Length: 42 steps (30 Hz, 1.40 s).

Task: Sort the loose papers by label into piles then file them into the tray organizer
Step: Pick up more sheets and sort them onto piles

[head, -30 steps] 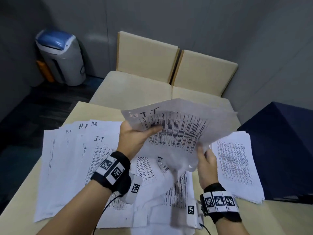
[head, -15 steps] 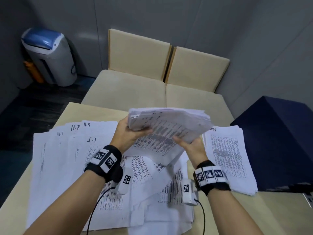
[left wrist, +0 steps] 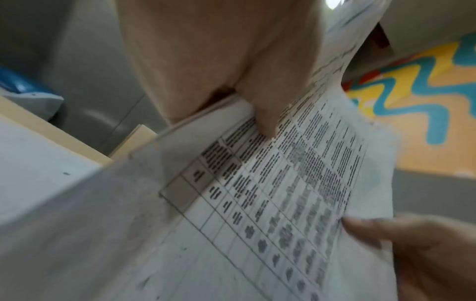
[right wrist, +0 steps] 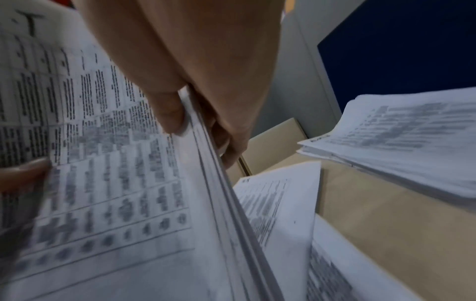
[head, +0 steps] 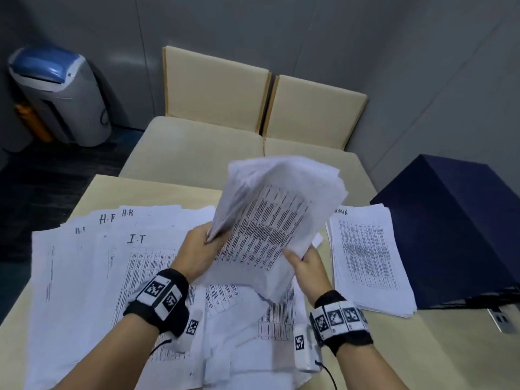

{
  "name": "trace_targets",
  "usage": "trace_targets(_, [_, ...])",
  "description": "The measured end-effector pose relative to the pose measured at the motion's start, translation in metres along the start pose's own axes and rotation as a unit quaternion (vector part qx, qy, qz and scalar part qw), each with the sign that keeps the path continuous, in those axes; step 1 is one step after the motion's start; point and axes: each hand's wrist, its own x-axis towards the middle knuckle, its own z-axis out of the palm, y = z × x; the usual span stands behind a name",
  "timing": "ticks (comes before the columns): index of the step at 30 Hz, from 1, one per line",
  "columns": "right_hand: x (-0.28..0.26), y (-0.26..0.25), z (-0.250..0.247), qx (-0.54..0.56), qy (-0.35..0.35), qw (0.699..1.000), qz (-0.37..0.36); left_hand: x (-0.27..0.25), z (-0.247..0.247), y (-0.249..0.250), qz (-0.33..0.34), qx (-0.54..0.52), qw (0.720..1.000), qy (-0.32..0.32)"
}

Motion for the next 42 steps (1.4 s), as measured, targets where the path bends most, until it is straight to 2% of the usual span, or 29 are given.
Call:
trace_targets(3, [-0.008, -0.003, -0.031, 0.038, 0.001, 0.999, -0.004, 0.009, 0.012, 0.010, -0.022, -0.087, 0.995, 0.031])
trace_targets(7, [-0.032, 0.021, -0.072, 0.004, -0.059, 0.997, 0.049, 0.017, 0.048, 0.014, -0.084, -0.187, 0.978, 0.042])
trace_targets(12, [-0.015, 0.073, -0.136, 0.020, 0.057, 0.995, 0.077, 0.016, 0.122, 0.013, -0.141, -0.149, 0.979, -0.016])
trace_targets(17, [0.018, 0.102, -0.230, -0.051, 0.148, 0.984, 0.089, 0.004, 0.165, 0.003, -0.188, -0.097, 0.977, -0.013])
trace_targets(20, [0.039, 0.117, -0.274, -0.106, 0.167, 0.974, 0.109, -0.009, 0.171, -0.010, -0.223, -0.067, 0.972, 0.005])
trace_targets(23, [0.058, 0.128, -0.290, -0.206, 0.142, 0.956, 0.155, -0.023, 0.173, -0.023, -0.250, -0.033, 0.967, 0.021])
trace_targets(25, [0.067, 0.129, -0.288, -0.301, 0.129, 0.928, 0.179, -0.031, 0.173, -0.030, -0.265, -0.023, 0.964, 0.030])
trace_targets(27, [0.069, 0.123, -0.275, -0.377, 0.145, 0.896, 0.187, -0.037, 0.174, -0.034, -0.270, -0.009, 0.962, 0.040])
trace_targets(29, [0.067, 0.111, -0.254, -0.449, 0.183, 0.863, 0.140, -0.042, 0.172, -0.038, -0.268, 0.017, 0.962, 0.053])
trace_targets(30, [0.065, 0.104, -0.240, -0.468, 0.189, 0.858, 0.095, -0.043, 0.171, -0.041, -0.266, 0.033, 0.962, 0.059])
trace_targets(31, [0.064, 0.097, -0.222, -0.468, 0.175, 0.865, 0.045, -0.045, 0.170, -0.042, -0.262, 0.051, 0.962, 0.061])
trace_targets(33, [0.061, 0.091, -0.179, -0.396, 0.081, 0.915, -0.008, -0.047, 0.165, -0.046, -0.253, 0.081, 0.962, 0.067])
trace_targets(34, [0.062, 0.092, -0.155, -0.330, 0.021, 0.944, 0.011, -0.048, 0.161, -0.047, -0.247, 0.093, 0.962, 0.075])
trace_targets(36, [0.062, 0.097, -0.109, -0.163, -0.071, 0.977, 0.119, -0.051, 0.150, -0.047, -0.231, 0.112, 0.961, 0.103])
trace_targets(37, [0.064, 0.103, -0.089, -0.089, -0.098, 0.974, 0.181, -0.053, 0.141, -0.048, -0.220, 0.123, 0.960, 0.122])
trace_targets(39, [0.071, 0.114, -0.060, 0.020, -0.115, 0.966, 0.232, -0.059, 0.118, -0.053, -0.211, 0.148, 0.955, 0.150])
trace_targets(42, [0.077, 0.114, -0.038, 0.084, -0.034, 0.966, 0.241, -0.072, 0.076, -0.065, -0.232, 0.142, 0.945, 0.183])
